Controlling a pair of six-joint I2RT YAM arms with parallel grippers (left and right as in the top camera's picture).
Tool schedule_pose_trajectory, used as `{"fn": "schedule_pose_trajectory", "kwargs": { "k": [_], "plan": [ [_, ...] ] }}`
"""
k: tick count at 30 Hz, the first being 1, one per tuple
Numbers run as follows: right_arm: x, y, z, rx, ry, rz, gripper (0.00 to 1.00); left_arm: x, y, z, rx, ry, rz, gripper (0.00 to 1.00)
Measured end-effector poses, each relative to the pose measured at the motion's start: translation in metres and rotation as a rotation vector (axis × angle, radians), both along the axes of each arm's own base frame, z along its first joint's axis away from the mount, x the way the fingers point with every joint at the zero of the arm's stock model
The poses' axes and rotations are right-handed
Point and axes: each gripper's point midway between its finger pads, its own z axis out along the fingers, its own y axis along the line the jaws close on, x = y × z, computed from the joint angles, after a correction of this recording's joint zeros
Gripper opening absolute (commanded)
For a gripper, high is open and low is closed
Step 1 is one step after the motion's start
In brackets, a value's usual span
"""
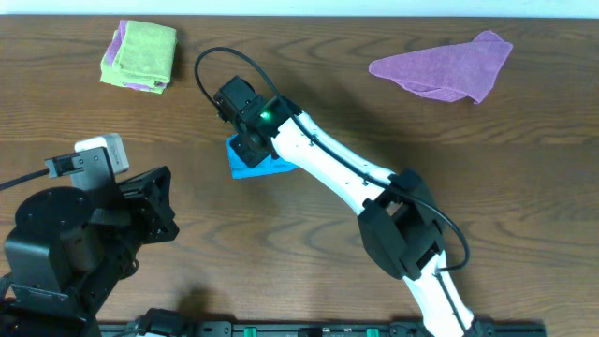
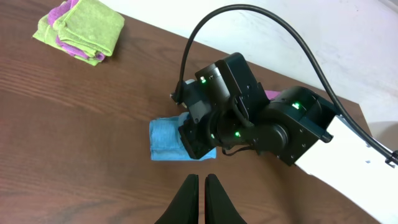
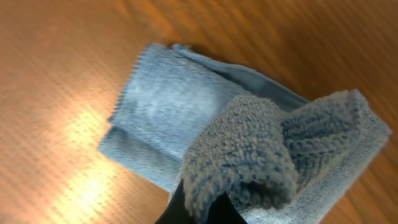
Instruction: Fold the cloth
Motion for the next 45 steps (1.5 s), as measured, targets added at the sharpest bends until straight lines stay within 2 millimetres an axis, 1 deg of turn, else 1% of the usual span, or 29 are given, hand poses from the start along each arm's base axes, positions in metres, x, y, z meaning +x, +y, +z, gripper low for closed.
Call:
{"fn": "schedule_pose_trajectory", "kwargs": {
  "k": [5, 6, 7, 8, 9, 10, 11, 15, 18, 19, 21, 23, 24, 27, 29, 31, 32, 33, 34, 35, 37, 39, 41, 42, 45],
  "plan": [
    [-0.004, 0.004, 0.0, 0.018, 0.019, 0.023, 0.01, 0.0, 0.0, 0.0, 0.0, 0.0, 0.0, 0.06],
    [-0.004, 0.004, 0.0, 0.019, 0.02, 0.024, 0.14, 0.0, 0.0, 0.0, 0.0, 0.0, 0.0, 0.07],
    [-0.005, 0.005, 0.0, 0.022, 0.023, 0.026, 0.43, 0.0, 0.0, 0.0, 0.0, 0.0, 0.0, 0.07],
    [-0.005, 0.005, 0.0, 0.025, 0.026, 0.03, 0.56, 0.0, 0.0, 0.0, 0.0, 0.0, 0.0, 0.08],
    [-0.007, 0.007, 0.0, 0.032, 0.033, 0.043, 0.62, 0.0, 0.0, 0.0, 0.0, 0.0, 0.0, 0.09],
    [-0.009, 0.01, 0.0, 0.044, 0.041, 0.059, 0.65, 0.0, 0.0, 0.0, 0.0, 0.0, 0.0, 0.11],
    [-0.013, 0.015, 0.001, 0.06, 0.051, 0.082, 0.68, 0.0, 0.0, 0.0, 0.001, 0.0, -0.001, 0.11],
    [-0.024, 0.028, 0.003, 0.108, 0.084, 0.15, 0.66, 0.0, 0.0, 0.0, 0.003, -0.001, -0.002, 0.11],
    [-0.027, 0.031, 0.003, 0.122, 0.094, 0.165, 0.64, 0.0, 0.0, 0.0, 0.003, 0.0, -0.002, 0.11],
    [-0.026, 0.03, 0.003, 0.121, 0.093, 0.164, 0.64, 0.0, 0.0, 0.0, 0.003, -0.001, -0.002, 0.14],
    [-0.023, 0.024, 0.002, 0.112, 0.098, 0.155, 0.61, 0.0, 0.001, 0.0, 0.01, -0.002, 0.003, 0.23],
    [-0.02, 0.014, 0.0, 0.09, 0.108, 0.136, 0.6, 0.001, 0.005, -0.001, 0.03, -0.001, 0.018, 0.26],
    [-0.017, 0.005, -0.001, 0.075, 0.116, 0.12, 0.59, 0.0, 0.008, -0.003, 0.04, 0.003, 0.032, 0.3],
    [-0.003, -0.021, -0.004, 0.04, 0.129, 0.06, 0.63, 0.0, 0.019, -0.006, 0.079, 0.013, 0.079, 0.38],
    [0.009, -0.042, -0.004, 0.026, 0.141, 0.007, 0.66, 0.001, 0.023, -0.006, 0.095, 0.011, 0.101, 0.44],
    [0.021, -0.064, 0.0, 0.023, 0.151, -0.051, 0.68, 0.002, 0.027, -0.008, 0.107, 0.013, 0.122, 0.49],
    [0.025, -0.072, 0.002, 0.025, 0.153, -0.068, 0.69, 0.003, 0.029, -0.011, 0.115, 0.017, 0.128, 0.5],
    [0.034, -0.089, 0.008, 0.03, 0.154, -0.108, 0.68, 0.005, 0.029, -0.015, 0.118, 0.024, 0.134, 0.51],
    [0.039, -0.1, 0.014, 0.039, 0.155, -0.131, 0.68, 0.008, 0.03, -0.02, 0.124, 0.026, 0.14, 0.52],
    [0.042, -0.113, 0.022, 0.046, 0.158, -0.155, 0.67, 0.013, 0.03, -0.026, 0.128, 0.03, 0.146, 0.53],
    [0.045, -0.133, 0.039, 0.056, 0.152, -0.182, 0.66, 0.022, 0.029, -0.044, 0.136, 0.052, 0.15, 0.63],
    [0.044, -0.147, 0.054, 0.061, 0.147, -0.191, 0.67, 0.032, 0.027, -0.059, 0.129, 0.065, 0.159, 0.66],
    [0.039, -0.158, 0.07, 0.063, 0.141, -0.186, 0.68, 0.046, 0.024, -0.08, 0.127, 0.089, 0.161, 0.73],
    [0.037, -0.162, 0.075, 0.065, 0.139, -0.182, 0.68, 0.051, 0.022, -0.087, 0.126, 0.097, 0.159, 0.76],
    [0.033, -0.174, 0.088, 0.069, 0.133, -0.177, 0.68, 0.072, 0.013, -0.117, 0.111, 0.148, 0.145, 0.85]
  ]
}}
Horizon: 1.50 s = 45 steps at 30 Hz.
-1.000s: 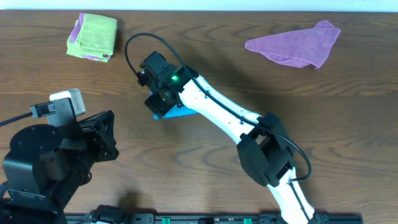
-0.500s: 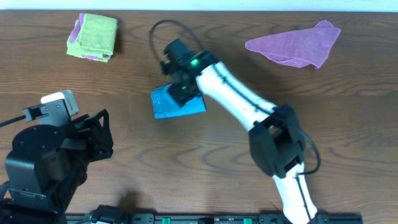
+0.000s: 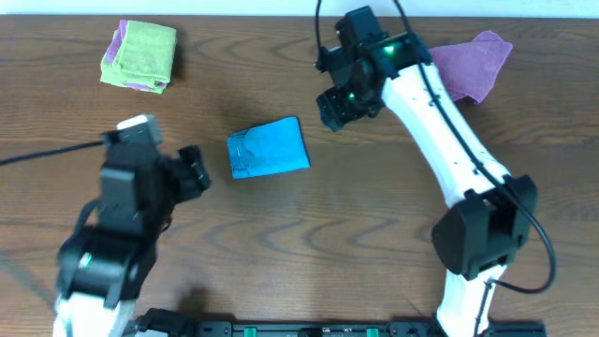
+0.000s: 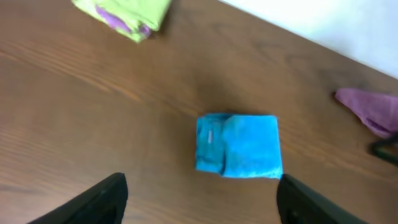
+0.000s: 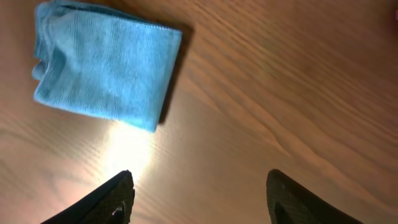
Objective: Fold the cloth
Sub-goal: 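Grasp the folded blue cloth with the left gripper and lift it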
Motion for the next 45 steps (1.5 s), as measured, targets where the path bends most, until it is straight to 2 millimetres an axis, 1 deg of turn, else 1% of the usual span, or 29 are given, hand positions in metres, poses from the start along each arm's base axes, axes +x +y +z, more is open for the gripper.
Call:
{"fn": "schedule_pose_trajectory", "kwargs": {
  "k": [1, 2, 3, 5, 6, 7, 8, 9, 11, 13, 15, 18, 21, 24, 27, 32, 34, 37, 41, 45],
  "plan": [
    [0.0, -0.007, 0.004, 0.004, 0.001, -0.006, 0.64, 0.008, -0.003, -0.01, -0.008, 0.021, -0.003, 0.87],
    [0.001, -0.012, 0.004, 0.006, 0.003, -0.007, 0.59, 0.018, -0.009, -0.027, -0.019, 0.061, -0.011, 0.89],
    [0.002, -0.017, 0.005, 0.013, 0.01, -0.01, 0.51, 0.026, -0.014, -0.038, -0.027, 0.088, -0.022, 0.89],
    [0.003, -0.028, 0.004, 0.021, 0.023, -0.018, 0.06, 0.041, -0.023, -0.055, -0.051, 0.126, -0.039, 0.9],
    [0.005, -0.033, 0.004, 0.026, 0.026, -0.03, 0.02, 0.048, -0.028, -0.064, -0.063, 0.144, -0.05, 0.91],
    [0.007, -0.039, 0.005, 0.034, 0.026, -0.043, 0.02, 0.057, -0.035, -0.08, -0.078, 0.182, -0.063, 0.91],
    [0.011, -0.043, 0.005, 0.04, 0.021, -0.053, 0.02, 0.062, -0.038, -0.093, -0.088, 0.216, -0.07, 0.91],
    [0.014, -0.046, 0.004, 0.044, 0.014, -0.058, 0.02, 0.067, -0.041, -0.102, -0.097, 0.235, -0.074, 0.91],
    [0.017, -0.046, -0.002, 0.054, 0.006, -0.058, 0.02, 0.076, -0.046, -0.124, -0.125, 0.283, -0.07, 0.91],
    [0.018, -0.042, -0.011, 0.069, 0.007, -0.052, 0.01, 0.08, -0.046, -0.146, -0.148, 0.34, -0.057, 0.91],
    [0.02, -0.035, -0.023, 0.091, 0.001, -0.039, 0.01, 0.084, -0.043, -0.16, -0.18, 0.375, -0.04, 0.91],
    [0.021, -0.027, -0.044, 0.117, 0.0, -0.043, 0.01, 0.09, -0.036, -0.175, -0.232, 0.406, -0.013, 0.92],
    [0.019, -0.019, -0.06, 0.144, 0.009, -0.049, 0.01, 0.094, -0.031, -0.184, -0.285, 0.425, 0.0, 0.93],
    [0.015, -0.01, -0.073, 0.167, 0.032, -0.046, 0.01, 0.099, -0.03, -0.196, -0.34, 0.445, -0.006, 0.93],
    [0.015, -0.001, -0.083, 0.184, 0.053, -0.045, 0.01, 0.103, -0.037, -0.204, -0.386, 0.454, -0.033, 0.94],
    [0.01, 0.011, -0.106, 0.188, 0.106, -0.041, 0.01, 0.1, -0.047, -0.218, -0.435, 0.5, -0.068, 0.94],
    [0.01, 0.014, -0.111, 0.193, 0.115, -0.04, 0.01, 0.101, -0.05, -0.223, -0.449, 0.506, -0.08, 0.94],
    [0.01, 0.018, -0.113, 0.204, 0.115, -0.042, 0.01, 0.102, -0.054, -0.228, -0.471, 0.512, -0.097, 0.93],
    [0.015, 0.023, -0.112, 0.227, 0.1, -0.043, 0.01, 0.104, -0.058, -0.227, -0.491, 0.505, -0.117, 0.93],
    [0.019, 0.031, -0.123, 0.254, 0.11, -0.055, 0.01, 0.104, -0.061, -0.227, -0.508, 0.504, -0.131, 0.93]
  ]
}}
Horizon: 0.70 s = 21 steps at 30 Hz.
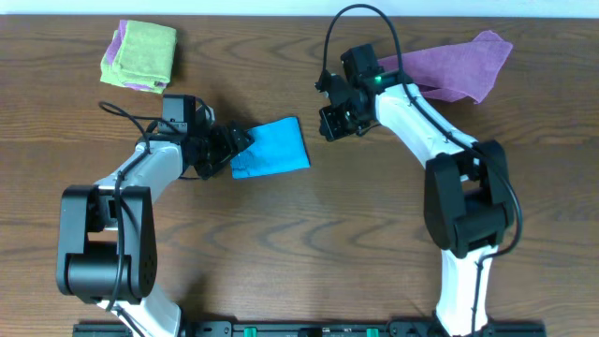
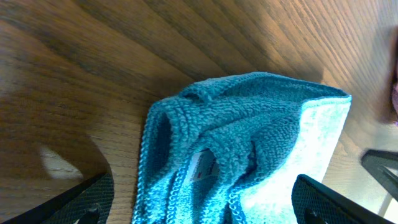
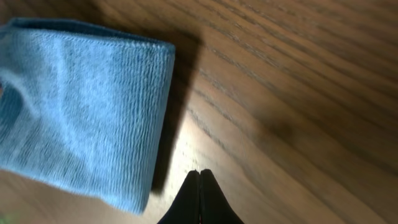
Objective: Fold the cloth
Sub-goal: 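Grasp the folded blue cloth with the left gripper and lift it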
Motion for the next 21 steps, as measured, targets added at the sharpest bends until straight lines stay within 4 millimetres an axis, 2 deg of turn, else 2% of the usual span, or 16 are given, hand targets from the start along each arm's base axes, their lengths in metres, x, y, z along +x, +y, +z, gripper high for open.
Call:
{"fn": "schedule_pose_trajectory", "kwargs": {
  "k": [5, 13, 21],
  "plan": [
    [-0.001, 0.006, -0.021, 0.02, 0.046, -0.017, 0.01, 0.0, -0.002, 0.0, -0.01, 0.0, -0.004, 0.93],
    [-0.007, 0.021, -0.036, 0.042, 0.084, -0.019, 0.01, -0.001, -0.004, 0.0, -0.021, 0.006, -0.011, 0.89],
    [-0.015, 0.051, -0.036, 0.083, 0.082, 0.017, 0.01, -0.005, -0.004, -0.001, -0.023, 0.025, -0.016, 0.88]
  ]
}}
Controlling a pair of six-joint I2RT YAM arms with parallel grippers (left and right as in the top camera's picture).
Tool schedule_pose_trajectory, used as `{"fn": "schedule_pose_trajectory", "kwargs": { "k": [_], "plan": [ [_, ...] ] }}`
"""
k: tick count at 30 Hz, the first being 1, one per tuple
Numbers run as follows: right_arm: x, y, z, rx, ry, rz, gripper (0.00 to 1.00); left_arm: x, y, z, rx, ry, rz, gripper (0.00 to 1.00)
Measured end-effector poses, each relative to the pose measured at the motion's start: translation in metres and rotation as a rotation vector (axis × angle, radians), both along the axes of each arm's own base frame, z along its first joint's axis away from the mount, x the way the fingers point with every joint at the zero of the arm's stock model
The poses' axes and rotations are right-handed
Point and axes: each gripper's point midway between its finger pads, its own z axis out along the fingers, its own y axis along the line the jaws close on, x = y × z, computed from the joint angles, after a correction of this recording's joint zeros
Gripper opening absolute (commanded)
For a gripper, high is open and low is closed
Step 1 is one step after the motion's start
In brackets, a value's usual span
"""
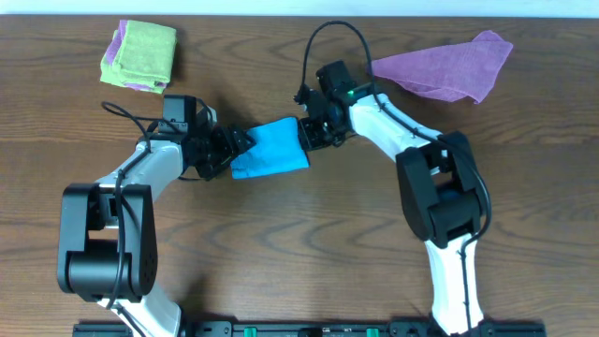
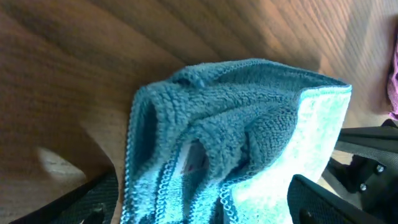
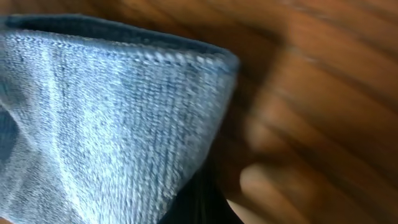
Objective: Fold the cloth
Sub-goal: 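Grasp the folded blue cloth with the left gripper and lift it, then carry the blue cloth with the left gripper onto the green cloth stack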
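Observation:
The blue cloth (image 1: 273, 147) lies folded into a small thick rectangle at the table's middle. My left gripper (image 1: 232, 152) is open and straddles the cloth's left end. In the left wrist view the fluffy folded layers (image 2: 236, 137) fill the gap, with one finger (image 2: 93, 199) on each side. My right gripper (image 1: 305, 133) is shut with its tips against the cloth's right edge. The right wrist view shows that edge (image 3: 205, 93) right above the closed fingers (image 3: 202, 199).
A folded green and purple stack (image 1: 138, 54) sits at the far left corner. A loose purple cloth (image 1: 445, 67) lies at the far right. Bare wooden table (image 1: 309, 243) stretches along the near side.
My right gripper, still shut, has moved left from a gap beside the cloth to its right edge. The left gripper stays open around the left end.
First my right gripper was shut on a fold of the blue cloth, the left arm shut and far off. Then the cloth lay folded and free, both grippers open and apart. Later the left straddled its left end, and the right, shut, now touches the right edge.

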Motion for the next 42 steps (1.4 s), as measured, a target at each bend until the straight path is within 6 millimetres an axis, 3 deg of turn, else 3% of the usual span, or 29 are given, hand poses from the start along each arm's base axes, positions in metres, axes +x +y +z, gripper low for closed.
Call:
{"fn": "schedule_pose_trajectory", "kwargs": {
  "k": [5, 8, 10, 15, 22, 26, 28, 30, 35, 39, 40, 42],
  "plan": [
    [-0.005, 0.011, 0.001, 0.006, -0.002, 0.012, 0.01, -0.002, 0.0, -0.001, 0.003, 0.006, -0.006, 0.82],
    [-0.006, 0.014, 0.001, 0.006, -0.002, 0.017, 0.01, -0.004, 0.0, -0.003, 0.005, 0.014, -0.008, 0.71],
    [-0.006, 0.014, 0.001, 0.006, 0.0, 0.014, 0.01, -0.005, 0.0, -0.004, 0.006, 0.021, -0.009, 0.6],
    [-0.007, 0.013, 0.0, 0.005, 0.013, 0.001, 0.01, -0.009, 0.001, -0.012, 0.009, 0.048, -0.008, 0.06],
    [-0.021, -0.004, 0.001, -0.041, 0.11, -0.011, 0.01, 0.001, -0.001, -0.006, -0.01, -0.006, -0.017, 0.06],
    [-0.018, -0.024, 0.016, -0.07, 0.152, -0.014, 0.01, 0.013, 0.001, 0.005, -0.048, -0.046, -0.006, 0.06],
    [-0.008, -0.035, 0.029, -0.074, 0.146, -0.021, 0.01, 0.029, 0.005, 0.019, -0.062, -0.085, 0.007, 0.06],
    [0.002, -0.046, 0.043, -0.08, 0.131, -0.028, 0.01, 0.055, 0.011, 0.046, -0.073, -0.16, 0.024, 0.06],
    [0.015, -0.065, 0.067, -0.105, 0.096, -0.025, 0.01, 0.114, 0.043, 0.137, -0.077, -0.379, 0.116, 0.06],
    [0.017, -0.065, 0.077, -0.108, 0.076, -0.005, 0.01, 0.14, 0.104, 0.207, -0.097, -0.48, 0.357, 0.06],
    [0.019, -0.065, 0.08, -0.106, 0.065, -0.001, 0.01, 0.143, 0.125, 0.219, -0.113, -0.487, 0.452, 0.06],
    [0.02, -0.064, 0.081, -0.105, 0.056, 0.008, 0.01, 0.146, 0.157, 0.222, -0.138, -0.47, 0.596, 0.06]
  ]
}}
